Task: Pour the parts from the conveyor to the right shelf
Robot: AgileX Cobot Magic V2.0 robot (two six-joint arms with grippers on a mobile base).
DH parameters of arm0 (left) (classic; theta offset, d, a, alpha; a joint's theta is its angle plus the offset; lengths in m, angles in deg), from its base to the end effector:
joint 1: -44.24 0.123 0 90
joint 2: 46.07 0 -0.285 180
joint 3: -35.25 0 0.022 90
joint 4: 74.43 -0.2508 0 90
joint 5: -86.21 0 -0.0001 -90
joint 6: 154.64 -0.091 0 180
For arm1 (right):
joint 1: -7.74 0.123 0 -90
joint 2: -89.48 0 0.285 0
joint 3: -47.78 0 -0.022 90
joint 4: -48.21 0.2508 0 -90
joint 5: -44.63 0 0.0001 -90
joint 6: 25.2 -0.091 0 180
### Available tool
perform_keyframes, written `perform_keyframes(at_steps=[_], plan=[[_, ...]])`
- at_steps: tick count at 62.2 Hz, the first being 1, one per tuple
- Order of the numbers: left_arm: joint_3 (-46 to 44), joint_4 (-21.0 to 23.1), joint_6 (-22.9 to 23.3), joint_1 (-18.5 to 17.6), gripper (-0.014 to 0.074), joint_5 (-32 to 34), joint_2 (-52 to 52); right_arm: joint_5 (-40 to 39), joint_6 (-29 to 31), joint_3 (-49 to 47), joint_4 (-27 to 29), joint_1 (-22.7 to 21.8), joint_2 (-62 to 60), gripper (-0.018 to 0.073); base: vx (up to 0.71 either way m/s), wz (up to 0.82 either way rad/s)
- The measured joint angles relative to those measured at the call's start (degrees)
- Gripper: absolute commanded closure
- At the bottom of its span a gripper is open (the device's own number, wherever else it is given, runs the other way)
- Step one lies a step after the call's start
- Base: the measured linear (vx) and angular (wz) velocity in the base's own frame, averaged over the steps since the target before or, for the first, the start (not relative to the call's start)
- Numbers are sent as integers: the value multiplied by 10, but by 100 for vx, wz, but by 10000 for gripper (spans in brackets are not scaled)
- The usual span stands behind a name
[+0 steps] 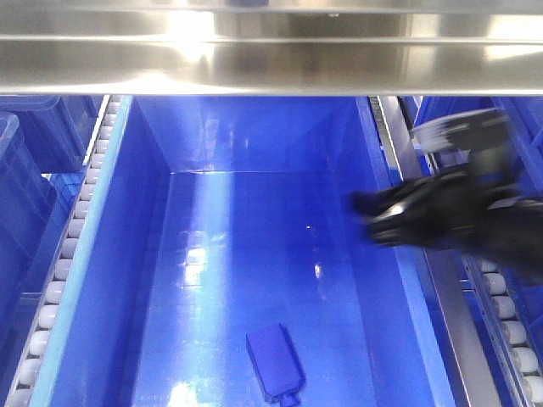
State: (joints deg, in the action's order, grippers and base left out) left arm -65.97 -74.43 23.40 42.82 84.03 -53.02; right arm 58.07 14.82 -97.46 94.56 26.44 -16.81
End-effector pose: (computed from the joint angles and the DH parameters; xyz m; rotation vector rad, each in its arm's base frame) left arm 0.0565 -0.0014 0.2013 0.0452 1.5337 0.0075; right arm 0.2264 0.0929 0.2960 -0.3431 2.0490 0.4344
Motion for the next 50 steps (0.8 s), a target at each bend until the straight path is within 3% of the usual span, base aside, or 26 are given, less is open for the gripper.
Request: perform_keyframes(at_steps=[8,20,38,50], plan=[[0,0,0,0,603,0,0,39,0,0,-19,-40,-29,85,0,0],[0,0,0,0,603,0,0,65,-12,1,-48,-59,-77,103,0,0],[0,0,0,0,603,0,0,85,-135,46,-186,-60,-139,103,0,0],[0,0,0,0,603,0,0,60,-187,133,-220,-60,-241,103,0,0]])
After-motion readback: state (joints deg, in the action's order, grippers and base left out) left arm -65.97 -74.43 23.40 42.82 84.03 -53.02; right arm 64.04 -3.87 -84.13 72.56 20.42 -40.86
